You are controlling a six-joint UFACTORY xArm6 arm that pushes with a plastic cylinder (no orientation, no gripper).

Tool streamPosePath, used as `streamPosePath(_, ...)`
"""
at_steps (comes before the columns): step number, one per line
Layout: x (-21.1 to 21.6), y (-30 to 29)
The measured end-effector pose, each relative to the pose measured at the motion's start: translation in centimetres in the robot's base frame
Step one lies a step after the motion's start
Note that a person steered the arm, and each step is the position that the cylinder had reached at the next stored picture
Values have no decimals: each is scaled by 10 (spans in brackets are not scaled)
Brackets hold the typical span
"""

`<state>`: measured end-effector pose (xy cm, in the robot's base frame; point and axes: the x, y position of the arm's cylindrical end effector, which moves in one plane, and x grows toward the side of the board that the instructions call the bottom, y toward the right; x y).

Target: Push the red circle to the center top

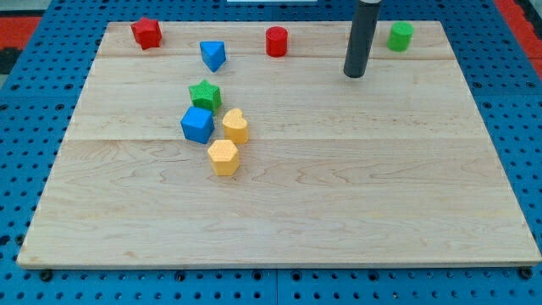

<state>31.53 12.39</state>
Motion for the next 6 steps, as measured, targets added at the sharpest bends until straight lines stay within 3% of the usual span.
streamPosePath(1, 0, 0)
streamPosePath(3, 3, -100)
streamPosePath(5, 9, -158)
streamPosePath(6, 0, -160)
